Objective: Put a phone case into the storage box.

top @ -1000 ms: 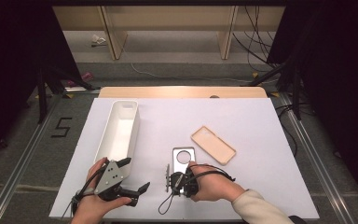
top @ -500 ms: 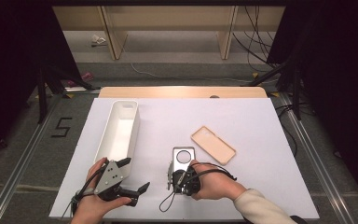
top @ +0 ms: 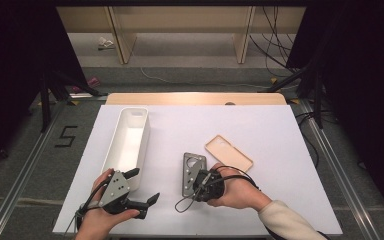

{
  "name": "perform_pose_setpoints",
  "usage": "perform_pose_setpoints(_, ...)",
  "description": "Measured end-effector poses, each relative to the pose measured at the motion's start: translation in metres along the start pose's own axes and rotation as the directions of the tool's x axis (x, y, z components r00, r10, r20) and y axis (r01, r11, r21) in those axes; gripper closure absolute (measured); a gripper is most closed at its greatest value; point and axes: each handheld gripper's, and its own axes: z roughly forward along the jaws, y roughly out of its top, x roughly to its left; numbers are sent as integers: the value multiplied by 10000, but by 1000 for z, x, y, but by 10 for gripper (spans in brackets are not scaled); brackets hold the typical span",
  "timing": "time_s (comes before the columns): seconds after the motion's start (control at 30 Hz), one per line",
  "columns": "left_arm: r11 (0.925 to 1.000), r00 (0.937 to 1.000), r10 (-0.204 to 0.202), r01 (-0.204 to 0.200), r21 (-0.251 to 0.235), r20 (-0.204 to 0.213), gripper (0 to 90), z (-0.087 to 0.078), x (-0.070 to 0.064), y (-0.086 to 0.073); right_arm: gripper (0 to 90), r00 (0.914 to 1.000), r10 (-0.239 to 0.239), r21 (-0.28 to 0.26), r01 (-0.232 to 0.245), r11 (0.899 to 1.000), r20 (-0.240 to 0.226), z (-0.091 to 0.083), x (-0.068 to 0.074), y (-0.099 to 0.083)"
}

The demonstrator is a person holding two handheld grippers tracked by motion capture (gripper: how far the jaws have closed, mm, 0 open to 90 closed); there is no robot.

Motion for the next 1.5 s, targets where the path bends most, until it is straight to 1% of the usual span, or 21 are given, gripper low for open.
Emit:
perform_pose_setpoints(0.13, 9990, 9992, -398, 400, -185, 80, 60, -1, 0, 7, 895, 9998, 167, -805, -162, 9966, 55, -9, -3, -5)
perform_pose_setpoints(0.2, 9994, 9994, -344, 344, -102, 39, 67, 0, 1, 13, 896, 10000, 40, -1261, -32, 9920, 64, -12, -5, -6)
perform_pose_setpoints(0.27, 9994, 9994, -341, 341, -8, 10, 74, 3, 3, 19, 896, 9998, 198, -1532, -185, 9880, 70, -15, -4, -7)
perform_pose_setpoints(0.33, 9986, 9987, -507, 508, 130, -66, 88, 7, 7, 27, 896, 9997, 232, -1825, -205, 9830, 123, -17, -4, -7)
perform_pose_setpoints(0.4, 9960, 9964, -846, 848, 293, -70, 107, 13, 13, 36, 896, 9995, 261, -2007, -224, 9794, 157, -20, -3, -7)
perform_pose_setpoints(0.47, 9933, 9941, -1086, 1083, 402, 60, 126, 20, 18, 45, 896, 9995, 259, -2156, -212, 9762, 191, -22, -3, -6)
perform_pose_setpoints(0.53, 9915, 9939, -1099, 1093, 711, 50, 151, 30, 22, 54, 896, 9992, 304, -2304, -240, 9728, 242, -23, -2, -7)
perform_pose_setpoints(0.6, 9903, 9947, -1023, 1013, 948, 61, 154, 40, 26, 63, 896, 9992, 263, -2385, -180, 9710, 316, -24, -2, -7)
perform_pose_setpoints(0.63, 9882, 9943, -1066, 1049, 1120, 94, 154, 46, 28, 68, 896, 9991, 292, -2416, -212, 9702, 296, -24, -2, -7)
perform_pose_setpoints(0.7, 9817, 9927, -1197, 1162, 1506, 145, 163, 56, 32, 76, 896, 9988, 337, -2488, -237, 9683, 357, -25, -2, -6)
perform_pose_setpoints(0.77, 9735, 9923, -1225, 1163, 1968, 199, 165, 67, 34, 83, 896, 9983, 399, -2526, -279, 9672, 423, -26, -2, -6)
perform_pose_setpoints(0.8, 9713, 9929, -1181, 1123, 2095, 152, 173, 72, 35, 86, 896, 9984, 405, -2547, -292, 9666, 392, -27, -2, -6)
perform_pose_setpoints(0.93, 9637, 9925, -1217, 1151, 2408, 128, 200, 90, 36, 98, 896, 9981, 416, -2638, -280, 9642, 463, -29, -2, -6)
perform_pose_setpoints(1.0, 9588, 9902, -1393, 1323, 2514, 100, 214, 97, 38, 102, 896, 9980, 425, -2667, -286, 9634, 463, -29, -2, -6)
perform_pose_setpoints(1.1, 9497, 9840, -1783, 1706, 2625, 59, 251, 107, 41, 105, 896, 9978, 426, -2738, -273, 9614, 502, -30, -2, -6)
perform_pose_setpoints(1.23, 9332, 9753, -2210, 2123, 2899, -29, 331, 118, 43, 106, 896, 9978, 386, -2765, -222, 9608, 541, -31, -2, -5)
perform_pose_setpoints(1.33, 9150, 9691, -2454, 2400, 3242, -248, 394, 126, 45, 105, 896, 9975, 357, -2773, -176, 9606, 604, -30, -2, -5)
perform_pose_setpoints(1.4, 9064, 9649, -2610, 2553, 3366, -290, 439, 130, 47, 103, 896, 9974, 381, -2762, -199, 9609, 607, -31, -1, -5)
perform_pose_setpoints(1.43, 8999, 9624, -2694, 2643, 3469, -342, 462, 133, 47, 102, 896, 9975, 354, -2763, -173, 9609, 608, -31, -1, -5)
perform_pose_setpoints(1.47, 8955, 9594, -2797, 2744, 3505, -365, 482, 134, 48, 101, 896, 9975, 362, -2777, -181, 9605, 601, -31, -1, -5)
perform_pose_setpoints(1.5, 8897, 9554, -2932, 2864, 3555, -360, 503, 136, 49, 101, 896, 9977, 334, -2756, -157, 9611, 597, -31, -1, -5)
